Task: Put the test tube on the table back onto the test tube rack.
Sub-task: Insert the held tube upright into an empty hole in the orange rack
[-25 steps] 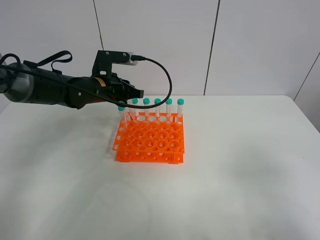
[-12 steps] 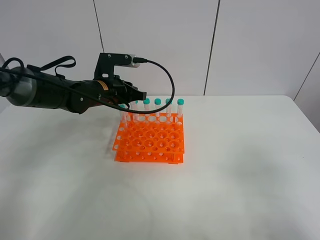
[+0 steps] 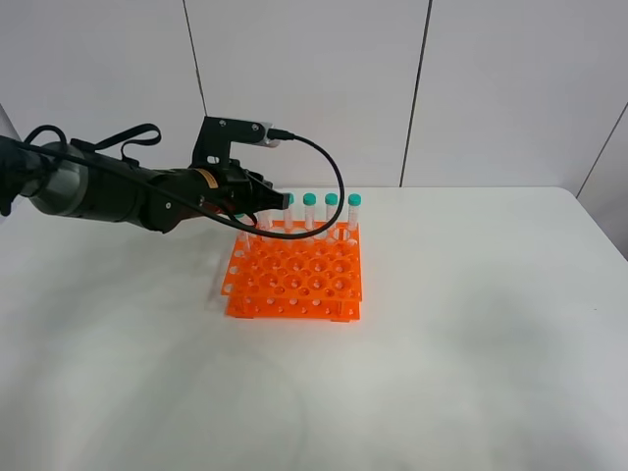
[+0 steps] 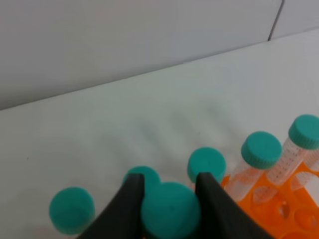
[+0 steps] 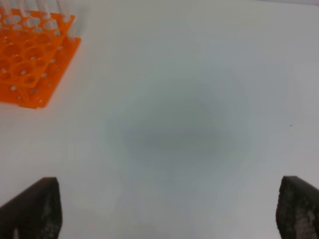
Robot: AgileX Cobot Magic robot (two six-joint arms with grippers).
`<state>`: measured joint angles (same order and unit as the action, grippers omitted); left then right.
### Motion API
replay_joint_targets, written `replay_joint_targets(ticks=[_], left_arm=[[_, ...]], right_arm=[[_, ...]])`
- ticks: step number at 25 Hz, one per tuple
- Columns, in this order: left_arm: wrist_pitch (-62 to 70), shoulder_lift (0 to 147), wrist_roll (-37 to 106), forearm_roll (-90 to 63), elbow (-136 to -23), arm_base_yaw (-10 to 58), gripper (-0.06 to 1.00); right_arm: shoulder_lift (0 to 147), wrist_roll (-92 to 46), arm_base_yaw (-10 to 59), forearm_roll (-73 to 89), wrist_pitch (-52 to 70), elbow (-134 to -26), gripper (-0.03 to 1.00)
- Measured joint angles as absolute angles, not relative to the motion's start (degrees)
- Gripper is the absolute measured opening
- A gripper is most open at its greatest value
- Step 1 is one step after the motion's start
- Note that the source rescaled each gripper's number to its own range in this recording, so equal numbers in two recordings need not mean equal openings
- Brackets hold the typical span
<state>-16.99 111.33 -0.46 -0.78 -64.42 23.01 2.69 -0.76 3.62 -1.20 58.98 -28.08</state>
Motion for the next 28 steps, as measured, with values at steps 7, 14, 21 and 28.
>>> replay_joint_targets(ticks=[7,14,21,28], left_arm=[[-16.01,112.13,0.57,-0.68,-64.35,23.01,0.00],[-16.11,112.91,0.57,0.00,-64.35,23.01,0.00],[-16.45,115.54,0.57,0.58,-64.35,23.01,0.00],[-16.49,115.54,0.57,0.64,-64.35,23.01,0.00]], right_arm=[[2.69,-0.76,3.62,-1.20,58.98,-28.08,0.91],[2.69,-0.76,3.62,-1.20,58.98,-28.08,0.91],[2.69,-0.76,3.62,-1.20,58.98,-28.08,0.91],[2.69,-0.76,3.62,-1.20,58.98,-28.08,0.91]])
